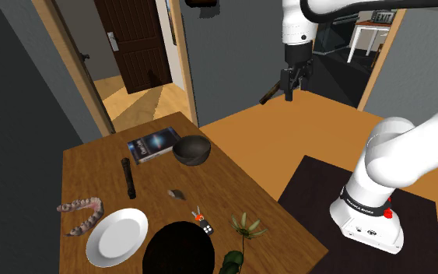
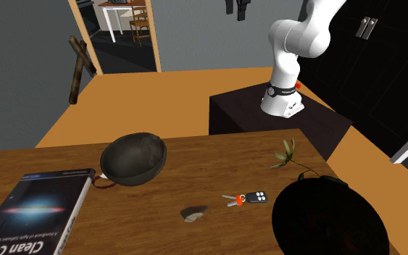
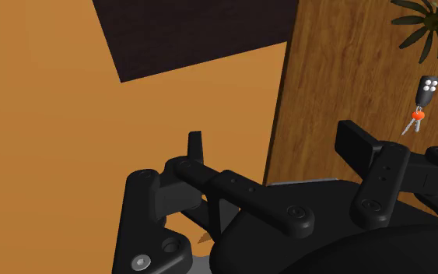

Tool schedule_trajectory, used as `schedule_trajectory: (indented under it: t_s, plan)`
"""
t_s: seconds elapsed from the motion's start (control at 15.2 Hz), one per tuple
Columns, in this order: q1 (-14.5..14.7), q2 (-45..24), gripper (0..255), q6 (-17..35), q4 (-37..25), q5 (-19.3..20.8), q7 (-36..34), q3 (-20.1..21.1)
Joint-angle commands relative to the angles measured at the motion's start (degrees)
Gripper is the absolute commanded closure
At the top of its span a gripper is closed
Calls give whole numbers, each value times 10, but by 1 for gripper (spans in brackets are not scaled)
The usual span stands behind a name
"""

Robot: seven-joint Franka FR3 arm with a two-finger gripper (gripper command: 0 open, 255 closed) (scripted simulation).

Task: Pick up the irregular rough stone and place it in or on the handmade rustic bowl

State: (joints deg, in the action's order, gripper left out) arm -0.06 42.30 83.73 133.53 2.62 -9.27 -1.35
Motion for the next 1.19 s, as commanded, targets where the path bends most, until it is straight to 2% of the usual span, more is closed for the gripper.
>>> schedule_trajectory:
  t_s: [0.0,0.59,1.12]
  plan:
    - [0,0,0,0,0,0,0,0]
    - [28,-121,0,114,-3,-39,-96,84]
    - [46,-268,0,200,-57,-38,-183,150]
